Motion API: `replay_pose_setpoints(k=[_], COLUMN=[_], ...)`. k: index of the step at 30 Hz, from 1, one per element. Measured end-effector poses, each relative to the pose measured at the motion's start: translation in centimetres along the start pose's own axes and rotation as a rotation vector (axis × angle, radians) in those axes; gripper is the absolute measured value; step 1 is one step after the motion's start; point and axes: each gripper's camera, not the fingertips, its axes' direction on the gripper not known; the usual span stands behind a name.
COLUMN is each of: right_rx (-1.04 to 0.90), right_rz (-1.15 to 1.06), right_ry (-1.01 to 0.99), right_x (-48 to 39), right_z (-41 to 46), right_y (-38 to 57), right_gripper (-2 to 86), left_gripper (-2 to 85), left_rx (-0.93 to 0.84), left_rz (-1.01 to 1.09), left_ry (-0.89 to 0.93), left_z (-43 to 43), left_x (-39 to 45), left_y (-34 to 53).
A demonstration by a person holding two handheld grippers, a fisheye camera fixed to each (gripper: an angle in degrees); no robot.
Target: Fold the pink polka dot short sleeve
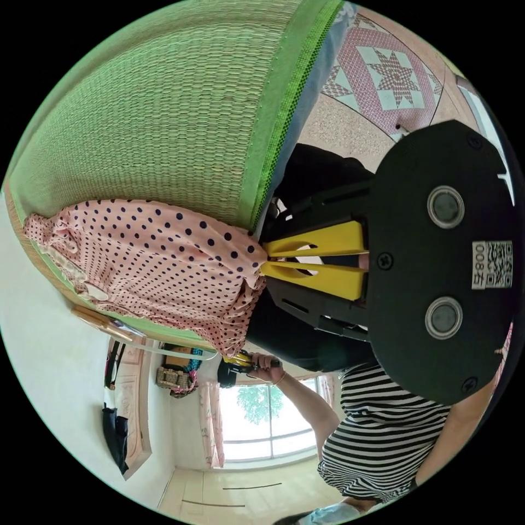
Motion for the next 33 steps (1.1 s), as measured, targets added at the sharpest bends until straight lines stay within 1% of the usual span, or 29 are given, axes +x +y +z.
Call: replay_pose_setpoints(k=[4,19,33], right_rx=[0.048,0.187,0.194], right_rz=[-0.03,-0.144,-0.138], right_ry=[-0.086,-0.252,-0.262], right_x=[-0.5,-3.5,-4.3], right_z=[-1.9,-11.5,-13.8], right_y=[1.1,6.1,12.9], right_gripper=[0.7,0.2,0.2], left_gripper=[2.1,2.0,1.9], left_rx=[0.005,-0.002,-0.045], left_rz=[0.006,0.1,0.088], left_ry=[0.009,0.105,0.19], left_z=[-0.1,-1.5,-3.5], left_x=[0.6,4.8,7.0], left_y=[0.8,3.8,9.2])
